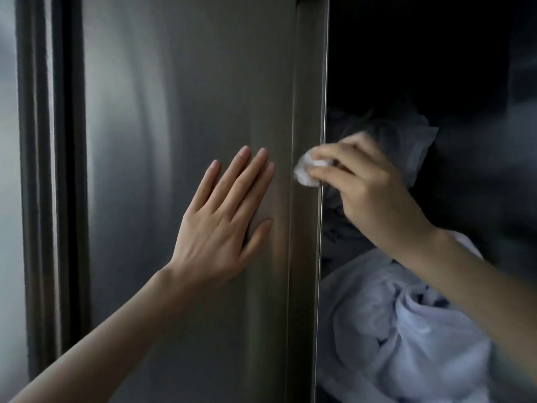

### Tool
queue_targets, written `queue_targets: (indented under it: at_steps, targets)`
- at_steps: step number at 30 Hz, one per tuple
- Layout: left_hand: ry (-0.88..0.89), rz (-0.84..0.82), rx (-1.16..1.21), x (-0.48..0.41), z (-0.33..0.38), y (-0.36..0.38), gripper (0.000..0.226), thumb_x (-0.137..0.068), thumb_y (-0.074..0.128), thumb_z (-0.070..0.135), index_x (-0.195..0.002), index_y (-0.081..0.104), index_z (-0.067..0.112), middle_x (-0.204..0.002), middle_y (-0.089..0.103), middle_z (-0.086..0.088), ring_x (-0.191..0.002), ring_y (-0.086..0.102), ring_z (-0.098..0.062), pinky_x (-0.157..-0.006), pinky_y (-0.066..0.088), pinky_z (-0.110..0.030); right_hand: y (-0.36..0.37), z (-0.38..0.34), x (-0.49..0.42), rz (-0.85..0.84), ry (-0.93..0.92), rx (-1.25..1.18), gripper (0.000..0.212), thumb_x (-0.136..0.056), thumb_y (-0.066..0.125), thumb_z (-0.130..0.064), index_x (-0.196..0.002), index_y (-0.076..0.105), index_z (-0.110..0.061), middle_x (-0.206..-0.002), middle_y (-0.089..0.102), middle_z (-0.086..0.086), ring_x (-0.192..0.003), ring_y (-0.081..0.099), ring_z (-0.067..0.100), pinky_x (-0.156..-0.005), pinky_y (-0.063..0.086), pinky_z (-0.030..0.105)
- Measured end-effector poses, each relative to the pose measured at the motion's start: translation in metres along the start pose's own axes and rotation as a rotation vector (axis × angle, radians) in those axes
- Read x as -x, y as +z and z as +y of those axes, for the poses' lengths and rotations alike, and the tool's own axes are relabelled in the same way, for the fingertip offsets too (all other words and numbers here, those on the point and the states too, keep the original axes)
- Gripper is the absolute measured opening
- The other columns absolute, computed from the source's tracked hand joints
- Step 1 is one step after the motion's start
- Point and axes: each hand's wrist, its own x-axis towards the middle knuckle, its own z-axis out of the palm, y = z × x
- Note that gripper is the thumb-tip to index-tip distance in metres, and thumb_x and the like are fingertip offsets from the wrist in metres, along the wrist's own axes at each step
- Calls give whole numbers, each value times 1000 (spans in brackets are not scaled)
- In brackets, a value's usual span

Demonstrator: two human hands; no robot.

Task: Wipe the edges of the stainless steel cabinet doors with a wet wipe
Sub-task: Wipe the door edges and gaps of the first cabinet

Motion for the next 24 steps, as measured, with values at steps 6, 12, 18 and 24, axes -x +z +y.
queue_targets:
  at_steps: [6,12,18,24]
  targets:
    - [6,-18,-2,36,17,6,65,-98,37,40,-150,29,3,-159,22,-12,-149,17,-27,-121,13,-48,-1,-28,52,-95,-29,-37,20,-94,52,3,-97,71,5,-104,68,14,-86,62,32,-79,53,36]
    - [-1,-8,7,58,33,16,66,-100,32,43,-152,20,4,-159,16,-10,-149,15,-26,-121,12,-47,2,-60,82,-133,72,35,21,-96,50,4,-107,67,6,-116,64,16,-100,52,28,-94,46,30]
    - [19,-46,-6,85,46,21,68,-100,31,44,-152,18,2,-159,14,-13,-149,13,-27,-122,11,-47,-11,-111,152,-365,-4,-92,24,-95,49,-3,-98,72,3,-109,69,12,-94,64,27,-82,53,32]
    - [31,-54,-38,90,49,23,66,-102,28,42,-152,19,0,-157,21,-17,-148,17,-31,-121,13,-48,-1,-88,97,-163,275,-120,33,-100,41,-11,-101,70,4,-105,68,13,-98,51,22,-88,41,18]
